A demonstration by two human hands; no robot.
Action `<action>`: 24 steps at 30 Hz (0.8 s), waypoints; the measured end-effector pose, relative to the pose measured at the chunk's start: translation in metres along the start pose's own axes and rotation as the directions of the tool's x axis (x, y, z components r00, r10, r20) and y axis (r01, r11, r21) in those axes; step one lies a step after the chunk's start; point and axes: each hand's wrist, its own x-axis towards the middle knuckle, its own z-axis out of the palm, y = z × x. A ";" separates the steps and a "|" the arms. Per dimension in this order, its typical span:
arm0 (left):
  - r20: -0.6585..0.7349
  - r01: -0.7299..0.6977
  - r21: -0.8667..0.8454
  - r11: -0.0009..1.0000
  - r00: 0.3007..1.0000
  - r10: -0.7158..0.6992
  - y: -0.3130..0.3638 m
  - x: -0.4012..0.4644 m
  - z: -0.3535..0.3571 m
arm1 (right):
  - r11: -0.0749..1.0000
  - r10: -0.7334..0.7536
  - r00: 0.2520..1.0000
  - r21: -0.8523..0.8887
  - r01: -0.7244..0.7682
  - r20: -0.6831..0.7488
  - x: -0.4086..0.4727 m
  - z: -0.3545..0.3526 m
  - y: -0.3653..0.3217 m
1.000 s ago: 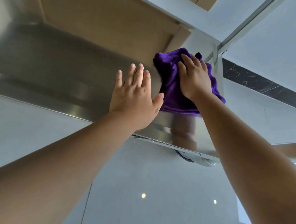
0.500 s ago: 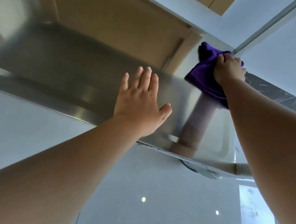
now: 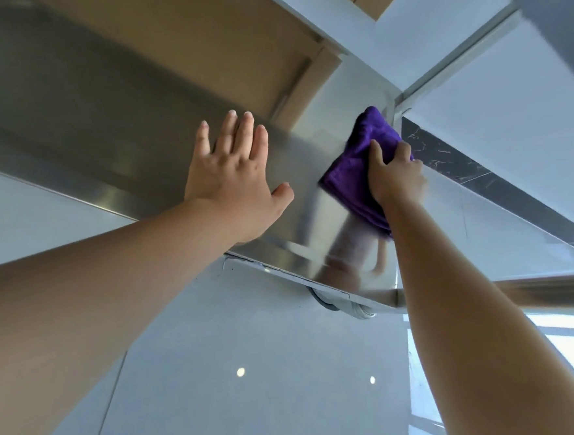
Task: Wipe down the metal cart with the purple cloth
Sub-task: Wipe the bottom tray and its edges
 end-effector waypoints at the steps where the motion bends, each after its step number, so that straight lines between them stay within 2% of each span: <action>1: -0.001 -0.001 0.002 1.000 1.000 0.001 0.000 0.000 0.000 | 1.000 0.023 1.000 0.004 -0.023 -0.004 -0.005 0.001 0.003; 7: -0.005 -0.004 0.001 1.000 1.000 0.004 0.001 -0.001 0.000 | 0.994 0.110 0.994 0.008 -0.110 -0.029 -0.048 0.004 0.011; 12: 0.016 -0.017 0.001 1.000 1.000 0.017 0.002 -0.003 -0.002 | 0.995 0.099 0.994 -0.005 -0.099 -0.037 -0.100 0.013 0.019; 15: 0.058 -0.028 -0.123 0.992 0.998 0.036 0.000 -0.003 -0.007 | 0.995 0.093 0.995 -0.036 -0.094 -0.027 -0.138 0.020 0.015; 18: 0.187 -0.017 -0.278 0.960 0.980 0.071 -0.006 0.007 -0.018 | 0.998 0.039 0.996 -0.040 -0.042 -0.076 -0.173 0.034 -0.001; 21: 0.416 -0.021 -0.385 0.923 0.888 0.194 -0.027 0.022 -0.034 | 0.995 -0.099 0.989 -0.023 0.097 -0.108 -0.199 0.044 -0.027; 22: 0.449 -0.026 -0.430 0.902 0.861 0.239 -0.038 0.022 -0.040 | 0.992 -0.124 0.988 -0.033 0.122 -0.094 -0.201 0.046 -0.037; 24: 0.398 -0.051 -0.456 0.889 0.882 0.254 -0.066 0.015 -0.050 | 0.986 -0.160 0.985 -0.064 0.156 -0.058 -0.203 0.047 -0.058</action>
